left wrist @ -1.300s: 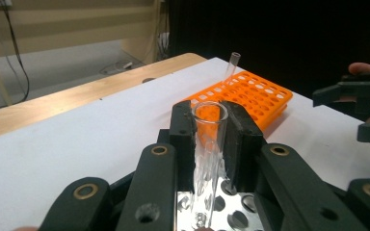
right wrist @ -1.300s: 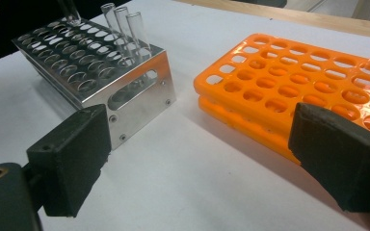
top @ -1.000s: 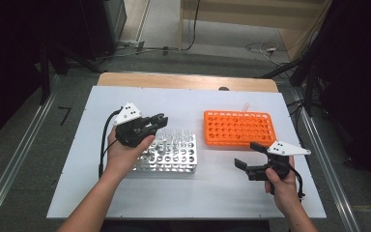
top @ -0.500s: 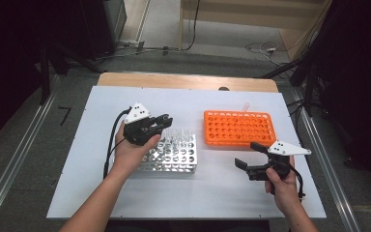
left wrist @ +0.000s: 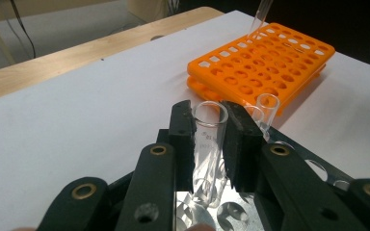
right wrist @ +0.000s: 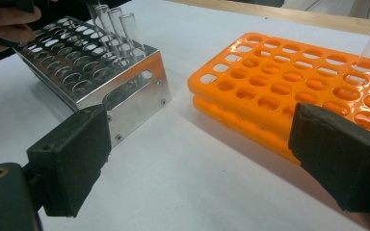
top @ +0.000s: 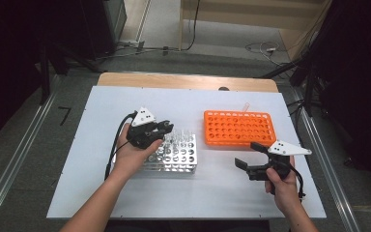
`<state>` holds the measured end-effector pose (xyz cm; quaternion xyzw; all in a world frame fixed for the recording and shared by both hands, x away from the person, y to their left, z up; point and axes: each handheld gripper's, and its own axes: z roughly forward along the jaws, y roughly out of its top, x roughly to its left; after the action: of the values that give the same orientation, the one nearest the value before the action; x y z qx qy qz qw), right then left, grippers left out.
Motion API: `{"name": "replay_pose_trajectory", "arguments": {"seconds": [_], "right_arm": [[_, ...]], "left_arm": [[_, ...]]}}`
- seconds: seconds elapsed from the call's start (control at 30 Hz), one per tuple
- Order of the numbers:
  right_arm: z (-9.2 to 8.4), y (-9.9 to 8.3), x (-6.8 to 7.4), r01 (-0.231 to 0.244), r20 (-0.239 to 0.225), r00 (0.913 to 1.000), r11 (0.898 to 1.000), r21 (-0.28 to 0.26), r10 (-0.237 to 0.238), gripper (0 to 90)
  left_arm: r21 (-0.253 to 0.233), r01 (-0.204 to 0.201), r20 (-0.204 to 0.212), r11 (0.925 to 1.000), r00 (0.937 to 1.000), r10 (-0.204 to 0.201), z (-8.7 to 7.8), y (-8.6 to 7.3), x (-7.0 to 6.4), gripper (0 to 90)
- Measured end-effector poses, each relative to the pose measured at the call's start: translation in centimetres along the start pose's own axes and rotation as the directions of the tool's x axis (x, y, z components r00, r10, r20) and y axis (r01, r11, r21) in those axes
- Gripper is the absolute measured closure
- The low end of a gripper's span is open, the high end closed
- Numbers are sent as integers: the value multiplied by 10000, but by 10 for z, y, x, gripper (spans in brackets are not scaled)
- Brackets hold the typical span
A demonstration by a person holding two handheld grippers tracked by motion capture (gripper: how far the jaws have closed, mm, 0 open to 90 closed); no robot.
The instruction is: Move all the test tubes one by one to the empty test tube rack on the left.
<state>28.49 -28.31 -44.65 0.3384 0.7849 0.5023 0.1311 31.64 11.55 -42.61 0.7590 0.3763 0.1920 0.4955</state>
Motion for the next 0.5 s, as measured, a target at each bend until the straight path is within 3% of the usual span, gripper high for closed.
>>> {"name": "replay_pose_trajectory", "arguments": {"seconds": [0.27, 0.5], "right_arm": [[1, 0, 1, 23, -35, 10000, 10000, 32, -23, 63], [2, 0, 1, -13, -36, 10000, 10000, 36, 13, 63]], "left_arm": [[391, 79, 3, 9992, 10000, -79, 2, -5, -1, 742], [304, 501, 150, 9983, 9986, -506, -3, -6, 2, 597]]}}
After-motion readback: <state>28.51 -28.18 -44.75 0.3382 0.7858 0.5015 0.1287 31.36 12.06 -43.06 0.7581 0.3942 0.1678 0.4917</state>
